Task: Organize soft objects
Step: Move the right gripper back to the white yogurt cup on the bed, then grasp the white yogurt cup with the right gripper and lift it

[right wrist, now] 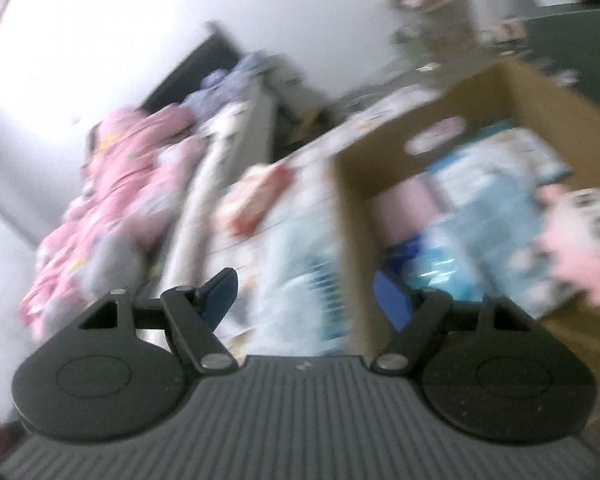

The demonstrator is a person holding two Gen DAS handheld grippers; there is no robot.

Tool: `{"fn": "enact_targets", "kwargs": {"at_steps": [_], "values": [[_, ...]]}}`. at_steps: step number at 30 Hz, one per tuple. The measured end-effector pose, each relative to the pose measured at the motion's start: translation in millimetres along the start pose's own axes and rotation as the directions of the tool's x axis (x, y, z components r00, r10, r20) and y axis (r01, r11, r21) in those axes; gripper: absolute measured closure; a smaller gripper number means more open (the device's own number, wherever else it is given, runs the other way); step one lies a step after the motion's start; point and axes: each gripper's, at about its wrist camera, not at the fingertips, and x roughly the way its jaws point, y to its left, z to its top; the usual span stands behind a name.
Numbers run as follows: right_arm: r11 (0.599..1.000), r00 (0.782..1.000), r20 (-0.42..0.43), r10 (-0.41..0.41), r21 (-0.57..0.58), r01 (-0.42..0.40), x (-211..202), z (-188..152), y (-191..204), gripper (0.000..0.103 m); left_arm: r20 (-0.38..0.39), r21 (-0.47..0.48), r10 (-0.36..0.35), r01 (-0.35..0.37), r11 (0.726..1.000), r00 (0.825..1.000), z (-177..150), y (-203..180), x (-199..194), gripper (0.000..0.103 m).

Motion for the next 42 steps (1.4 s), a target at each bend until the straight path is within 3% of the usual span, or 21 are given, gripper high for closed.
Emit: {"fn": "enact_targets", "kwargs": {"at_steps": [6,11,16,21,26,32,37,39,41,42], "values": [[0.992,0.983,-0.135,0.125,-0.016,-0.128,43.9,-31.4,47.1,0.027,-0.018,0.016,-0.004,0.004,1.000,1.000,-10.1,0.4,6.3,0.019],[0.991,0.966,-0.226,0.128,-0.014,-0.135,79.2,-51.0,68.0,0.029,-0.007,0.014,0.007,-0.007,1.000,1.000,-6.7,5.3,11.1,0.021],[0.990,0.962,-0.252,0.102,-0.068,-0.122,108.4,-38.4,91.4,0.031,0.063,0.023,0.048,-0.049,0.999,0.997,15.1,11.7,17.3,0.025],[0.987,0.957,-0.288,0.038,-0.139,-0.082,144.7,-10.2,113.6,0.035,0.104,0.030,0.052,-0.056,0.998,0.993,42.4,18.4,36.1,0.025],[0.980,0.929,-0.366,-0.055,-0.196,-0.020,204.6,5.1,123.1,0.039,0.059,0.006,0.065,-0.065,0.998,0.996,51.3,27.4,60.9,0.035],[0.916,0.899,-0.388,-0.203,-0.399,0.035,270.1,0.1,141.7,0.037,-0.005,-0.031,0.070,-0.070,0.997,0.998,39.1,44.3,71.5,0.036],[0.887,0.865,-0.422,-0.271,-0.458,0.055,303.4,-12.5,140.5,0.037,-0.033,-0.083,0.079,-0.082,0.993,0.996,29.9,60.3,64.5,0.036],[0.880,0.862,-0.419,-0.285,-0.471,0.061,307.4,-16.1,138.4,0.042,-0.032,-0.091,0.082,-0.085,0.992,0.996,26.4,63.1,58.5,0.036],[0.878,0.866,-0.410,-0.287,-0.474,0.066,307.7,-17.3,137.4,0.057,-0.030,-0.094,0.091,-0.093,0.991,0.995,22.4,63.8,53.2,0.036],[0.881,0.868,-0.408,-0.283,-0.469,0.067,306.0,-17.3,136.7,0.059,-0.028,-0.098,0.092,-0.095,0.991,0.995,20.8,64.1,50.7,0.036]]}}
